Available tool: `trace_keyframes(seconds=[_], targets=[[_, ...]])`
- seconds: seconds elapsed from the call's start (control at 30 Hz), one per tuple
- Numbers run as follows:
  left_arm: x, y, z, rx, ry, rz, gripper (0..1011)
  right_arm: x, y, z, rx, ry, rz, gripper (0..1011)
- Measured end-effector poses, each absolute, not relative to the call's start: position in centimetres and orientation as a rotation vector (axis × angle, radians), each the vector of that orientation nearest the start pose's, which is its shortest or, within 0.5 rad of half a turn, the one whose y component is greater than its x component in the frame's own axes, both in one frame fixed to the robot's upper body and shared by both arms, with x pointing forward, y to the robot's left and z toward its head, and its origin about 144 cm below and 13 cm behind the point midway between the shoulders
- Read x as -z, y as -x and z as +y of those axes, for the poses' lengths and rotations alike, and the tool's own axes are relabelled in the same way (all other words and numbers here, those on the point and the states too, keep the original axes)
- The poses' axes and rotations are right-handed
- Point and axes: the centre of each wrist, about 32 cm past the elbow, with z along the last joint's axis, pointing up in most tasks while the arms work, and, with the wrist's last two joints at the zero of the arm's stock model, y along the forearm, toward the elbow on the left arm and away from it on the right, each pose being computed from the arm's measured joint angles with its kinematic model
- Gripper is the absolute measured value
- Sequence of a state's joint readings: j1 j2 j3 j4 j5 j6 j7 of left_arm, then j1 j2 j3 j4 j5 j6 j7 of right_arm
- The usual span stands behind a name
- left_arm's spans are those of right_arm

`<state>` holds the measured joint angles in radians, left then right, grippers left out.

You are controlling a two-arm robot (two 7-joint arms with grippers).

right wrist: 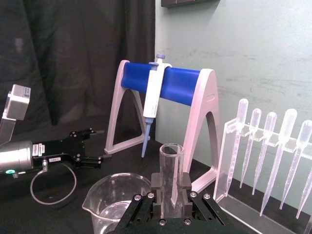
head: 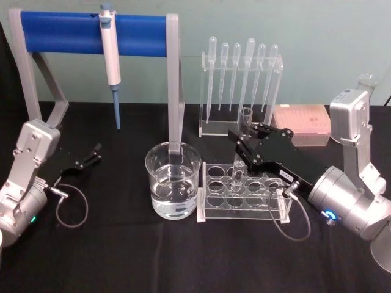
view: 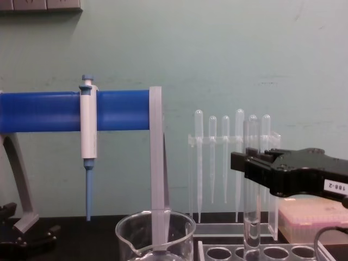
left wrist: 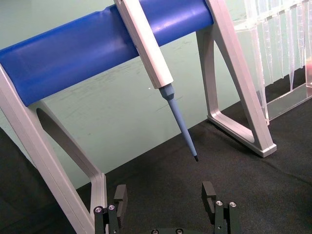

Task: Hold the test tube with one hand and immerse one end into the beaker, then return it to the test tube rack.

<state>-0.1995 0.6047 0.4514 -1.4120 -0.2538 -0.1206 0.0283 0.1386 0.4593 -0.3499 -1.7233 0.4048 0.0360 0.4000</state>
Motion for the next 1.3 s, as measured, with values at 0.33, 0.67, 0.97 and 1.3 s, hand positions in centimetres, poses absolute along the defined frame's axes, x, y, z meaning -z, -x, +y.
trace_keyframes(seconds=[0.33,0.67,0.97,1.3], targets=[[-114.0,-48.9,31.0,-1.248,-0.304,-0.285,1000,-120.0,-47.2,-23.6,0.793,0.006,-0.105,225],[-114.0,-48.9,31.0,-1.248,-0.304,-0.285,1000,-119.1,-47.2,-23.5,0.794,0.02,-0.109,225],[-114.0,-48.9,31.0,-1.248,-0.304,-0.285,1000,-118.4,-47.1,-23.4,0.794,0.031,-0.102,225],[-114.0,-48.9,31.0,-1.248,-0.304,-0.285,1000,-117.7,-47.0,-23.4,0.792,0.038,-0.091,225]])
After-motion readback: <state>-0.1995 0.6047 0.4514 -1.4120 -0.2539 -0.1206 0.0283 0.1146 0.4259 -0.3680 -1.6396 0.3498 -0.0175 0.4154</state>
